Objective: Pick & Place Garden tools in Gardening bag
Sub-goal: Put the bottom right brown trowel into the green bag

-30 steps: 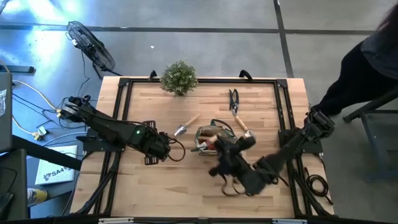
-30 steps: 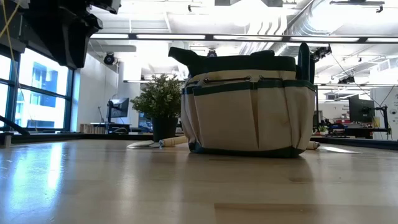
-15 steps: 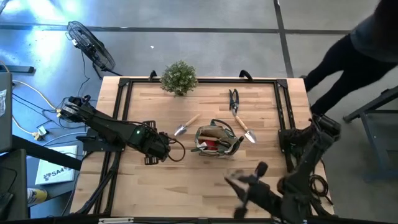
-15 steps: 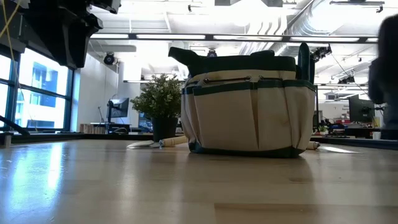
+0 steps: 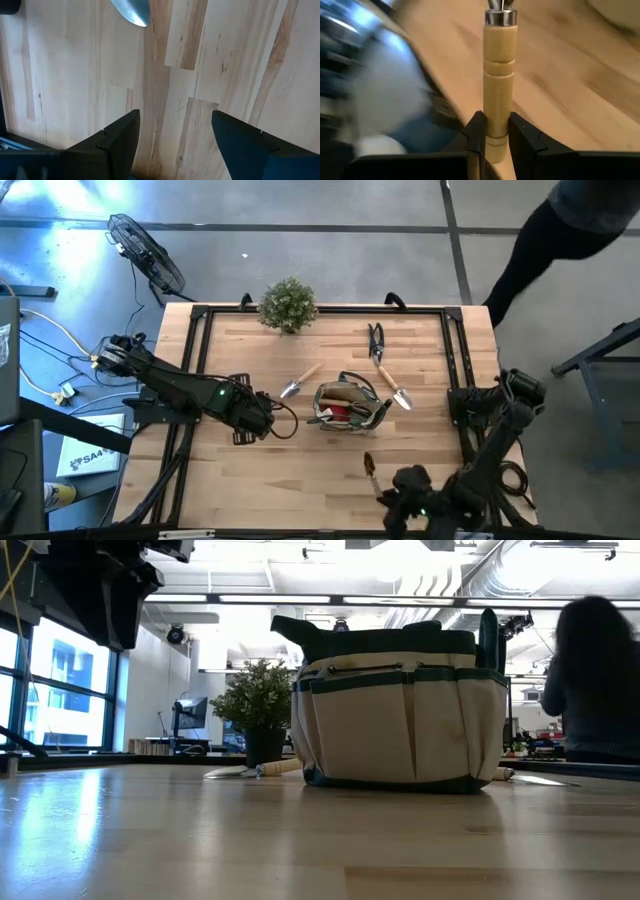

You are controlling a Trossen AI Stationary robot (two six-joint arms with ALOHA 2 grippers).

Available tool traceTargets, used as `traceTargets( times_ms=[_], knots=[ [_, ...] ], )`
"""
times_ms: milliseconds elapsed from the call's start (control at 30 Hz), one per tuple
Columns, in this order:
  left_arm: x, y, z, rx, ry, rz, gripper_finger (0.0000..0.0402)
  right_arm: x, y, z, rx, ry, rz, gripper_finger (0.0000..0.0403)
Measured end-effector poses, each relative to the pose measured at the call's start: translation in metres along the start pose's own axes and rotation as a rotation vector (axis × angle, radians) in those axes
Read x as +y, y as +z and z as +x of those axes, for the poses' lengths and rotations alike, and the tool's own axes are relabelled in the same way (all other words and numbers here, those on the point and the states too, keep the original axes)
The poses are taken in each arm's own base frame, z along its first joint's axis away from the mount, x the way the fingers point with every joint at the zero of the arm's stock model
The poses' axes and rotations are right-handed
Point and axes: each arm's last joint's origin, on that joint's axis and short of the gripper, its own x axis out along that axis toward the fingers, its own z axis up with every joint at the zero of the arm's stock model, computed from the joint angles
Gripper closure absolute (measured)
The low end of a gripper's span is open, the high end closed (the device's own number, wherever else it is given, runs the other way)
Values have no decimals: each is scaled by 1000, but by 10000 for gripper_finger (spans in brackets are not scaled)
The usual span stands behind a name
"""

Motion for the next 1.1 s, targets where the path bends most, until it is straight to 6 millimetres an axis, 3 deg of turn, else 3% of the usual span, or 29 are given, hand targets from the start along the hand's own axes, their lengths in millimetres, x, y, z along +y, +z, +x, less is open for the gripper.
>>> traceTargets(
  times_ms=[200, 367, 667, 900, 1100],
  knots=[
    [1, 0, 0, 4, 3, 0, 162, -28, 21, 17, 294, -353, 40, 358],
    [1, 0, 0, -3, 12, -1, 162, -43, 38, 22, 362, -522, -10, 358],
    [1, 1, 0, -15, 27, -1, 162, -58, 56, 21, 228, -667, -212, 358],
    [3, 2, 0, -61, 101, 32, 162, -68, 70, 14, 17, -770, -429, 358],
    [6, 8, -1, -168, 245, 122, 162, -71, 108, 30, -145, -815, -649, 358]
  ],
)
